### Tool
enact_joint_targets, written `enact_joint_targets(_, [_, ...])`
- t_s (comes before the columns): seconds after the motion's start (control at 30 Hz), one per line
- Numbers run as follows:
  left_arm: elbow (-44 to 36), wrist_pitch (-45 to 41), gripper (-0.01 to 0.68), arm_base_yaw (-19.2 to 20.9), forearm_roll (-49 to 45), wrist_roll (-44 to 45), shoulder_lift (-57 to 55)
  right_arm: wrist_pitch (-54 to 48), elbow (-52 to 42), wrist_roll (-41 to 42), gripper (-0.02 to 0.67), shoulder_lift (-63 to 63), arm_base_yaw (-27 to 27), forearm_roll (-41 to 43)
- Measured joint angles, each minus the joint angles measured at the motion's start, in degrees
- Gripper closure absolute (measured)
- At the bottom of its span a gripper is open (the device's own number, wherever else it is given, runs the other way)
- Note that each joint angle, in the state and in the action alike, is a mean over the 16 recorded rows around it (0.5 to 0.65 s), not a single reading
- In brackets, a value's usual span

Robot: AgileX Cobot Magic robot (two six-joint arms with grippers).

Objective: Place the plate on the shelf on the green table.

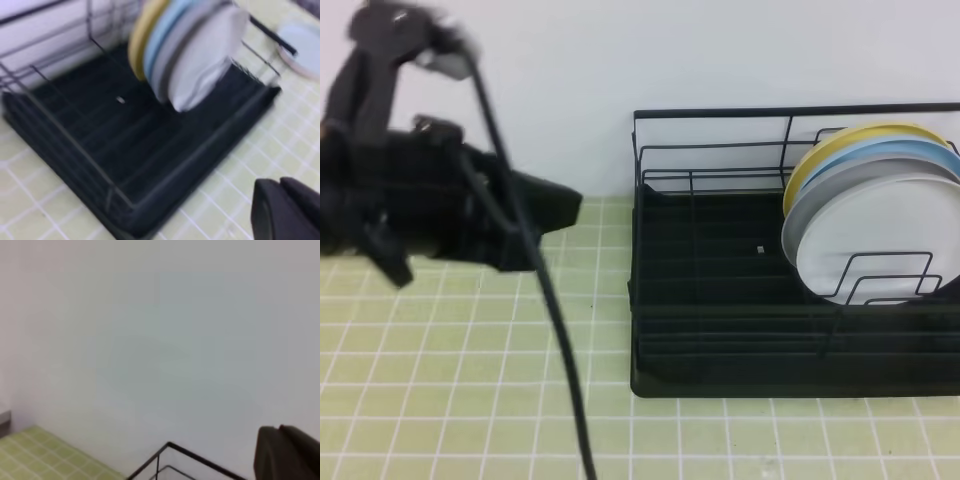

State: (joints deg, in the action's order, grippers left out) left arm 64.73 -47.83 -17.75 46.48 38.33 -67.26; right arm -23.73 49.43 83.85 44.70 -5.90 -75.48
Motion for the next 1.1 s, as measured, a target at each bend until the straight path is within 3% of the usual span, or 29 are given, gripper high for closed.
enact_joint_targets(0.3, [-19.6, 14.9, 0.675, 0.0, 11.1, 9.0, 10.1, 6.9, -21.7, -0.2, 0.651, -20.8, 0.0, -5.3])
enact_joint_targets(0.53, [-30.8, 20.4, 0.675, 0.0, 21.9, 17.6, 13.3, 9.9, -34.8, -0.6, 0.651, -33.9, 0.0, -7.0])
enact_joint_targets(1.1, [-34.4, 22.1, 0.675, 0.0, 32.0, 22.6, 13.7, 10.7, -48.0, -0.9, 0.651, -41.1, 0.0, -8.2])
